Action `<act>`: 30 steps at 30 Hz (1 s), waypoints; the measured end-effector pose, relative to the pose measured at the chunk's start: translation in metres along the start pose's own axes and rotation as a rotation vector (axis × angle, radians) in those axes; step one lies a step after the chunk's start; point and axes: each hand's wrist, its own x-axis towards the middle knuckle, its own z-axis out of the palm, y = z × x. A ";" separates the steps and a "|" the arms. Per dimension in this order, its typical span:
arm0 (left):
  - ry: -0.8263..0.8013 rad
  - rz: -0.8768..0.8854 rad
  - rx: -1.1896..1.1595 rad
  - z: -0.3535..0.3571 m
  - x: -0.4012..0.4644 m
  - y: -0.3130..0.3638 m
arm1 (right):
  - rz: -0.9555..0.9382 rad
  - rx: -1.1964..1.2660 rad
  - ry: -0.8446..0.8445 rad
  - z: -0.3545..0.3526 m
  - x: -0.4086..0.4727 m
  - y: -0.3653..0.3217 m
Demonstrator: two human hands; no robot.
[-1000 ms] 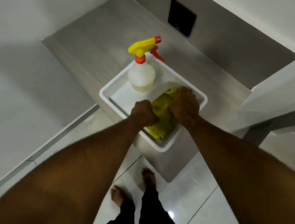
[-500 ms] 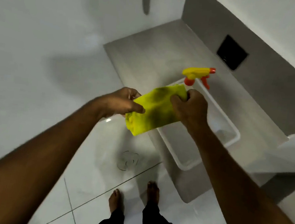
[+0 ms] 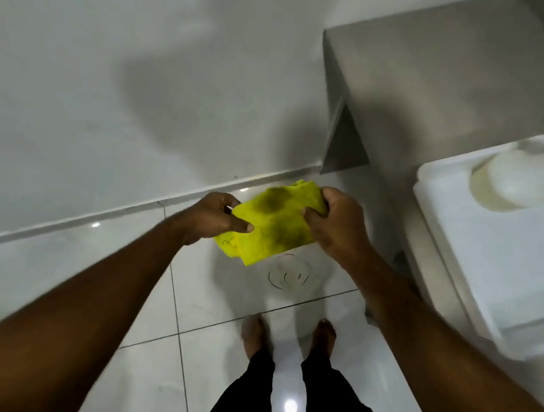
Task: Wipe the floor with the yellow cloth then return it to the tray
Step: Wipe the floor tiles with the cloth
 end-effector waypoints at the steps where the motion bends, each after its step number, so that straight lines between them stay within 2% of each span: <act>1: 0.020 -0.014 -0.016 0.003 0.011 -0.016 | 0.019 -0.003 -0.004 0.014 0.002 0.015; 5: 0.156 -0.025 0.036 0.039 0.094 -0.101 | 0.156 -0.052 -0.027 0.100 0.023 0.111; 9: 0.235 0.040 0.130 0.104 0.198 -0.198 | 0.270 -0.103 -0.046 0.194 0.047 0.230; 13: 0.209 0.056 0.213 0.181 0.300 -0.300 | 0.349 -0.194 -0.091 0.287 0.071 0.348; 18: 0.172 -0.091 0.256 0.255 0.396 -0.417 | 0.408 -0.289 -0.154 0.381 0.096 0.472; 24: 0.069 -0.104 0.360 0.306 0.444 -0.483 | 0.438 -0.375 -0.207 0.445 0.105 0.551; 30: 0.132 0.109 0.521 0.305 0.449 -0.496 | 0.482 -0.381 -0.094 0.461 0.116 0.568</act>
